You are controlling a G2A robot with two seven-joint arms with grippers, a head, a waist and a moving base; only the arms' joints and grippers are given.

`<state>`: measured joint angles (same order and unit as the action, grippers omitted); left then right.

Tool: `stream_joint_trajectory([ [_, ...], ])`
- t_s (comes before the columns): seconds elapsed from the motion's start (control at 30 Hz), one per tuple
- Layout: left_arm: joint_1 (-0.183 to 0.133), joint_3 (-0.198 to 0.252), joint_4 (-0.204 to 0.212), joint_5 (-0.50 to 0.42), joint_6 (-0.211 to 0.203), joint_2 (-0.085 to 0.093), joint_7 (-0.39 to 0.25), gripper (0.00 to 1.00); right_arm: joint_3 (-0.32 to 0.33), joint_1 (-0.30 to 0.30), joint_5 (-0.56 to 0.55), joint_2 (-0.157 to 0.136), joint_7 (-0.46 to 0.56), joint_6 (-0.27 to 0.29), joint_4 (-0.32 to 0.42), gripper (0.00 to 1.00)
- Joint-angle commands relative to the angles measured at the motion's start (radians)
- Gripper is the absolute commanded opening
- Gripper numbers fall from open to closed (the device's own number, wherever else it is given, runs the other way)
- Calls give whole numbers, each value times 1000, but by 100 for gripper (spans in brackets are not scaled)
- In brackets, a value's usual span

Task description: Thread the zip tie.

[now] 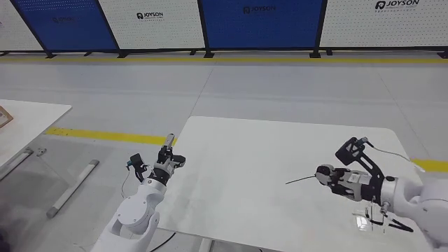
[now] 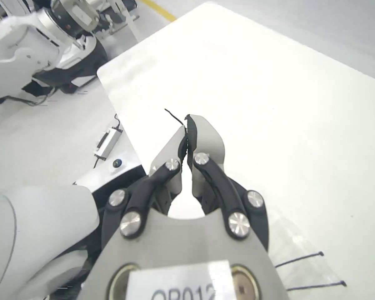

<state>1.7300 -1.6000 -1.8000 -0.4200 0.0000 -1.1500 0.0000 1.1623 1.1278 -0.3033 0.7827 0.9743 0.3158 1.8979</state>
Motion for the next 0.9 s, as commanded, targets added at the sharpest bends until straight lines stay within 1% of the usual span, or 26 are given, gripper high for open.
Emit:
stream_joint_trajectory([
  [0.0,0,0,0,0,0,0,0,100,4,2,2,0,0,-3,0,0],
  [0.33,0,0,0,0,0,0,0,100,4,2,2,0,0,-3,0,0],
  [0.37,0,0,0,0,0,0,0,100,4,5,-6,0,-13,-5,1,0],
  [0.4,0,0,0,0,0,0,0,100,9,8,-61,1,-47,-10,11,0],
  [0.5,0,0,0,0,0,0,0,100,12,14,-111,3,-121,24,29,0],
  [0.57,0,0,0,0,0,0,0,100,-3,3,-143,3,-136,24,60,0],
  [0.6,0,0,0,0,0,0,0,100,-11,-11,-161,3,-142,24,77,0],
  [0.63,0,0,0,0,0,0,0,100,-27,-28,-186,4,-146,24,93,0],
  [0.73,0,0,0,0,0,0,0,100,-112,-96,-231,9,-150,24,102,0],
  [0.8,0,0,0,0,0,0,0,100,-192,-159,-268,18,-151,24,72,0],
  [0.87,0,0,0,0,0,0,0,100,-275,-222,-264,32,-152,24,22,0],
])
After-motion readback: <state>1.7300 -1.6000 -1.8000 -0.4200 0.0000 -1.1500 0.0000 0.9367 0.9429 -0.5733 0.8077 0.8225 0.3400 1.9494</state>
